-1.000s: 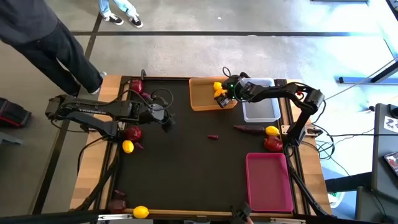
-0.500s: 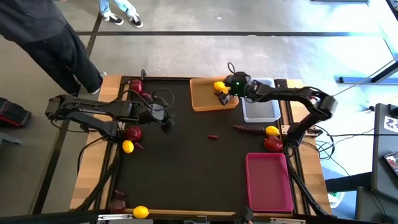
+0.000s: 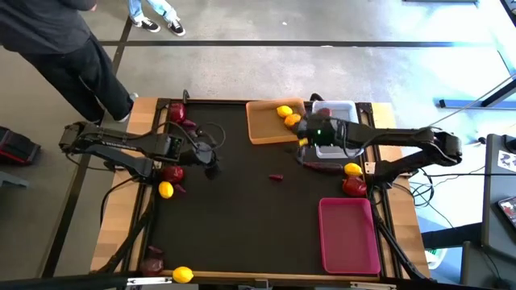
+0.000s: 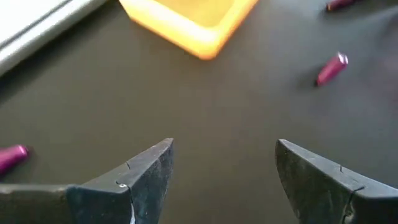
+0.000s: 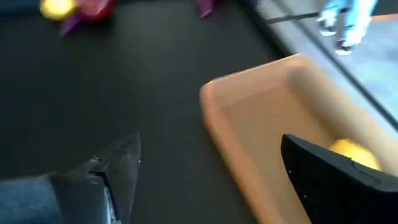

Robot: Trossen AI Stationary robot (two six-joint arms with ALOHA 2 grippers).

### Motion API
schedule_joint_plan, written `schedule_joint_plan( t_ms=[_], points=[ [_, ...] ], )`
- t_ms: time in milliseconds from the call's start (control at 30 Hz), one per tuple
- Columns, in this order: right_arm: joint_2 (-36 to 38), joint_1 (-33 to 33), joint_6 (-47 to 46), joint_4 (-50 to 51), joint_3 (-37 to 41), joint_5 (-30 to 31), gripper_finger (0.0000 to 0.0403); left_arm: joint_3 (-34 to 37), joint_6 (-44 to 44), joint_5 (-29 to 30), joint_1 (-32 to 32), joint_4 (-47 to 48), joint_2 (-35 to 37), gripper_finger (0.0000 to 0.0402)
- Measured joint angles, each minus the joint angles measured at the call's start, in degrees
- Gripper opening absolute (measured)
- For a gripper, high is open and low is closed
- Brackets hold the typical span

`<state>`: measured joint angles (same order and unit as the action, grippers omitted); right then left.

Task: Sort produce into baskets
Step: Put the red apple into the white bin

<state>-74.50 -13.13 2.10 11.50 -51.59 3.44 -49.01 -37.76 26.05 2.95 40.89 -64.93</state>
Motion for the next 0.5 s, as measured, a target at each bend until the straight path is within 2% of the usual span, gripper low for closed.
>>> schedule_joint_plan(
  t_ms=[233,367,500],
  points=[
    [-0.5,8.0,1.3,3.6,0.0,0.0,0.0330,0.0,-6.1,-3.1,3.0,10.2,0.0,0.0272],
    [-0.6,10.4,1.9,2.9,0.0,0.0,0.0330,-0.5,-2.2,-10.6,3.4,9.5,-1.1,0.0272],
    [-0.7,11.0,2.5,2.7,0.0,0.0,0.0330,-3.2,2.1,-12.7,3.3,11.5,-3.3,0.0272]
  ],
)
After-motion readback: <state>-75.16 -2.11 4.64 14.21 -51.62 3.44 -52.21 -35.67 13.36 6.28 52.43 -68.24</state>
